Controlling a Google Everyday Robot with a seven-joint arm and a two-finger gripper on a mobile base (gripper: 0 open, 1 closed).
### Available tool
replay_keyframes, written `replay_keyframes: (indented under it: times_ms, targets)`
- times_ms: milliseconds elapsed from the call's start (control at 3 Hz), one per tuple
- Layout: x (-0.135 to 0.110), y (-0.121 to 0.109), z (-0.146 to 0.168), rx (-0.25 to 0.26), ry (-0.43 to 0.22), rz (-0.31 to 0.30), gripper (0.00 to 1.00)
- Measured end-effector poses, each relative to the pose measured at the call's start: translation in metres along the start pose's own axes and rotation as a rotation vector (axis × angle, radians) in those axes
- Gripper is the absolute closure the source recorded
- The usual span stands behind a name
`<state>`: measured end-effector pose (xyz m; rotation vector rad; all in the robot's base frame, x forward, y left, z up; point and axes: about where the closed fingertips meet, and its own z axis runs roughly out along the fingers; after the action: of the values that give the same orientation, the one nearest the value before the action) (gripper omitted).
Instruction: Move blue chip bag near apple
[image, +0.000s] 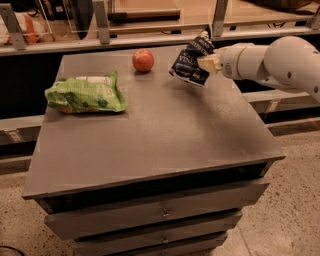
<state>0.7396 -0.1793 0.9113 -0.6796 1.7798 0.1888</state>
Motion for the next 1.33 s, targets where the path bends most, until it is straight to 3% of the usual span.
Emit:
replay_keyframes:
  times_ms: [1333]
  targets:
    - [-0.002,0.015,0.083,-0.052,0.028,-0.037,1.0]
